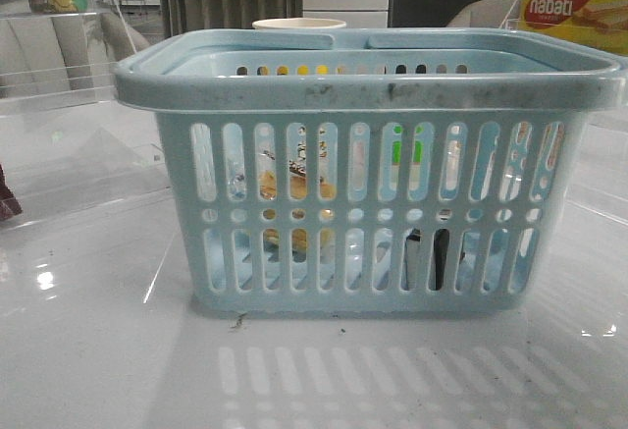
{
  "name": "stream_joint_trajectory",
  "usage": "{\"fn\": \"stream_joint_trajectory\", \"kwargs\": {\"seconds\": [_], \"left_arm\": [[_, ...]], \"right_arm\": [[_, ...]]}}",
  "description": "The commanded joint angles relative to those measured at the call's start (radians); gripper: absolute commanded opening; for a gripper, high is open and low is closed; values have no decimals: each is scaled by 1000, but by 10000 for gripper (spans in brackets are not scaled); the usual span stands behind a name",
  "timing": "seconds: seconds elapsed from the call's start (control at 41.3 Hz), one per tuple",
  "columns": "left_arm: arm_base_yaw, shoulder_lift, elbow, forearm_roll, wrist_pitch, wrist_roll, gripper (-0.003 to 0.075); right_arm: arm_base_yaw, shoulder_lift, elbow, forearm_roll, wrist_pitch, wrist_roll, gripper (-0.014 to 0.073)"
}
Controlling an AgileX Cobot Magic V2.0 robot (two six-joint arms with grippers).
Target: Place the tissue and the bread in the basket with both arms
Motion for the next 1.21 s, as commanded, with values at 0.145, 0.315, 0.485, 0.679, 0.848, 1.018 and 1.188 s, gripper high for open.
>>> {"fn": "stream_joint_trajectory", "kwargs": {"seconds": [0.145, 0.315, 0.485, 0.679, 0.848, 1.018, 1.188], "left_arm": [[-5, -88, 75, -7, -119, -3, 368], [-5, -88, 84, -7, -126, -3, 270], [-5, -88, 84, -7, -126, -3, 121], [-5, -88, 84, -15, -121, -3, 91], [-5, -88, 84, -15, -121, -3, 91], [-5, -88, 84, -15, -121, -3, 91], [-5, -95, 84, -15, -121, -3, 91]], "right_arm": [[-1, -8, -27, 3, -60, -1, 411], [-1, -8, -27, 3, -60, -1, 204], [-1, -8, -27, 3, -60, -1, 25], [-1, -8, -27, 3, -60, -1, 28], [-1, -8, -27, 3, -60, -1, 28], [-1, -8, -27, 3, -60, -1, 28], [-1, -8, -27, 3, -60, -1, 28]]}}
